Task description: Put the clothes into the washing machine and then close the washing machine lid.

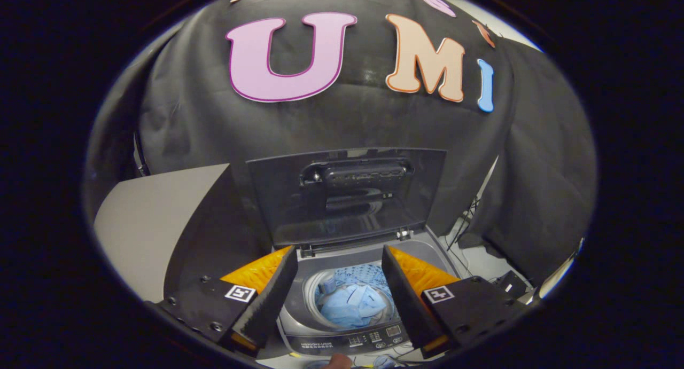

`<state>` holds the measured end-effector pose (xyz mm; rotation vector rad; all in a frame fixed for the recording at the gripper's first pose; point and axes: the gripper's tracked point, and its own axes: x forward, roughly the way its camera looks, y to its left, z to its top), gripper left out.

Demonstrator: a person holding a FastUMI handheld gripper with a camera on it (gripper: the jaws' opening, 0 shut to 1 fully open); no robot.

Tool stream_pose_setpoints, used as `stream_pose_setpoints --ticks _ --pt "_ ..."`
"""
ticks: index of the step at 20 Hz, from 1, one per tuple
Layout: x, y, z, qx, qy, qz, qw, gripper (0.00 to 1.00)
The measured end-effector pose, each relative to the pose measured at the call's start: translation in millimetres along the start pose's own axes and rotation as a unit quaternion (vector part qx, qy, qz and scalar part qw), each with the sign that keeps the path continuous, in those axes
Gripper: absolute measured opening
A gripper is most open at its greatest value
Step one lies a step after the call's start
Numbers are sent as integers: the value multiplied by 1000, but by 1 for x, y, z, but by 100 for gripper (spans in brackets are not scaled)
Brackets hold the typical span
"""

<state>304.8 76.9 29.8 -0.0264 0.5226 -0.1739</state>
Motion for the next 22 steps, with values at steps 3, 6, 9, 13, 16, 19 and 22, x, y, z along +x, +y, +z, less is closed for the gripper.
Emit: stream_pose_setpoints --ticks 3,6,9,13,16,19,22 --pt "3 0 33 -13 -35 3 999 98" --pt "16 7 58 -4 -45 30 999 98" --pt "23 2 82 -7 -58 35 998 98" --pt "52 11 127 16 -93 78 992 98" --pt "82 18 168 26 -129 99 986 98" --pt "115 23 190 15 -152 94 984 97" --pt "145 37 182 -7 -145 118 982 96"
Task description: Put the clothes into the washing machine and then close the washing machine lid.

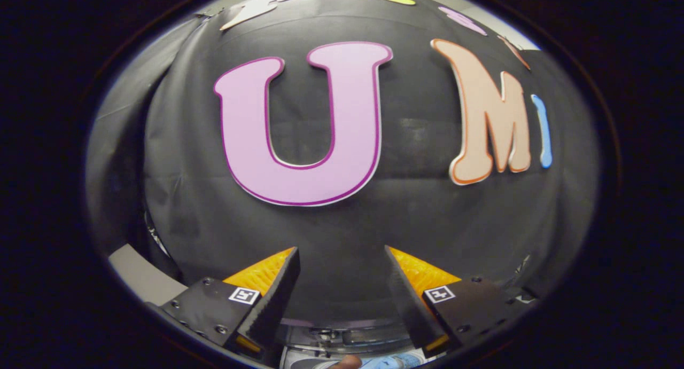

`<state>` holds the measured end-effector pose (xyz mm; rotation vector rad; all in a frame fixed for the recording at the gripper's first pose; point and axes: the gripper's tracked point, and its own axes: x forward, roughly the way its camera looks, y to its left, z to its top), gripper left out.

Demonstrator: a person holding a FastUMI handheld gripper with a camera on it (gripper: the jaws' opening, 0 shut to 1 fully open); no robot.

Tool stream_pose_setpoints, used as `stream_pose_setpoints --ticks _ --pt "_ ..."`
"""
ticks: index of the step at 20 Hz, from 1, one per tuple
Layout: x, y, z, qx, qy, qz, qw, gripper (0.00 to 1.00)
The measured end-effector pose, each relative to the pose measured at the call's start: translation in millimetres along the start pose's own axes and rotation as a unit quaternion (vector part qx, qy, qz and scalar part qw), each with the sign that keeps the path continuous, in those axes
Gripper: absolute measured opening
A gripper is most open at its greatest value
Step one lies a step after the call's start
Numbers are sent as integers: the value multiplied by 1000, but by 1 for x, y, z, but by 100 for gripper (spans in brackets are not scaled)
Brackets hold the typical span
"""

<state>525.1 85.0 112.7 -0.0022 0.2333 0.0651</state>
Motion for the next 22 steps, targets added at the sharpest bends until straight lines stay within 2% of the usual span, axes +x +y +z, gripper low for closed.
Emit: stream_pose_setpoints --ticks 3,4,5,6,9,11,22 --pt "20 -7 -41 12 46 1 999 97" --pt "29 -15 -60 13 76 -12 997 96" --pt "37 -15 -49 -28 64 -9 998 96" --pt "50 -16 -48 -13 89 -6 996 96" --pt "42 -15 -52 -19 113 -8 993 93" --pt "42 -16 -52 -22 108 -8 994 91" --pt "45 -18 -48 -22 53 -4 998 97"
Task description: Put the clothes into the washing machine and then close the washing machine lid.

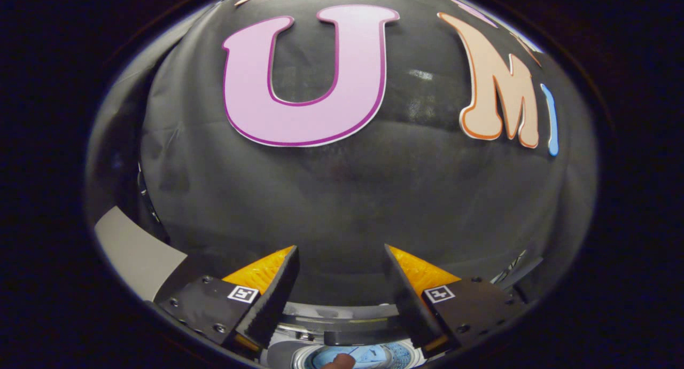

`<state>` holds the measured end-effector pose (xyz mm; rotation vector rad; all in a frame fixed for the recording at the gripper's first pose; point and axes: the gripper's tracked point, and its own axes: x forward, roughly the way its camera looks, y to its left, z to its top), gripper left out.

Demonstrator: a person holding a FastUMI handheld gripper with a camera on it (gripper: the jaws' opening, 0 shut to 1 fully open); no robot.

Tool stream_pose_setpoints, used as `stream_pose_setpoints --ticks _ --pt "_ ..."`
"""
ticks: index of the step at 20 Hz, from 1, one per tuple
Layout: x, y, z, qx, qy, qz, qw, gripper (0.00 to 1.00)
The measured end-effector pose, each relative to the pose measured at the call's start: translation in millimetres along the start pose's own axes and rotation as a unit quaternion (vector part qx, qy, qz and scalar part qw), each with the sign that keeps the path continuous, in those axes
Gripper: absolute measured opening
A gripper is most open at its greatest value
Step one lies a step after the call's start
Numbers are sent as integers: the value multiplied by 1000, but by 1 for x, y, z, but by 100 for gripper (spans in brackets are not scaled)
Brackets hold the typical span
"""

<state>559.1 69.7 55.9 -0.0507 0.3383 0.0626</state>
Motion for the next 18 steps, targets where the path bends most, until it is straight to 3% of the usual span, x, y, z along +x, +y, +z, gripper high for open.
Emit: stream_pose_setpoints --ticks 18 --pt "1 -1 -1 1 -15 -6 1000 97"
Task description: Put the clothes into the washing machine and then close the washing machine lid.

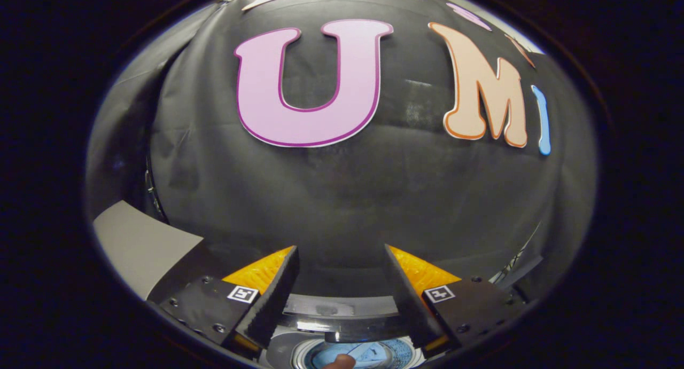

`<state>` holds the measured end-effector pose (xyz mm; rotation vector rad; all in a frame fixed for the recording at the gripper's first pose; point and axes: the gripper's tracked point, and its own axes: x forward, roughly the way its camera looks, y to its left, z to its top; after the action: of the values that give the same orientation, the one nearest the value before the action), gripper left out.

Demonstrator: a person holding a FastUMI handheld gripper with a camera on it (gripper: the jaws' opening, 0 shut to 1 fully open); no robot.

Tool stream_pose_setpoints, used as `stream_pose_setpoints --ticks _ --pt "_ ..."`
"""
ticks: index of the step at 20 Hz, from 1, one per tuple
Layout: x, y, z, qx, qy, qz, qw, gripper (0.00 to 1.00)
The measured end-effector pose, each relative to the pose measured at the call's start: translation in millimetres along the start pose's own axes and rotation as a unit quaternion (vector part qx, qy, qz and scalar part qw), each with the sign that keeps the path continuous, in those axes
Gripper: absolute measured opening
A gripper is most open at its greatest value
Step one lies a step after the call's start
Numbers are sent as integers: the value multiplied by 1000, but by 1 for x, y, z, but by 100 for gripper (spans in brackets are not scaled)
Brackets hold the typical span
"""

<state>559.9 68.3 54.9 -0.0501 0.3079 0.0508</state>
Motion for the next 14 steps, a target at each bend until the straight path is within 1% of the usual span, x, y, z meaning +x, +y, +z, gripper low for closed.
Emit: stream_pose_setpoints --ticks 6,12,14 --pt "0 -2 2 6 -11 -12 1000 97" --pt "-1 -2 1 7 -10 -13 1000 97" --pt "0 -1 1 2 -9 -6 1000 97"
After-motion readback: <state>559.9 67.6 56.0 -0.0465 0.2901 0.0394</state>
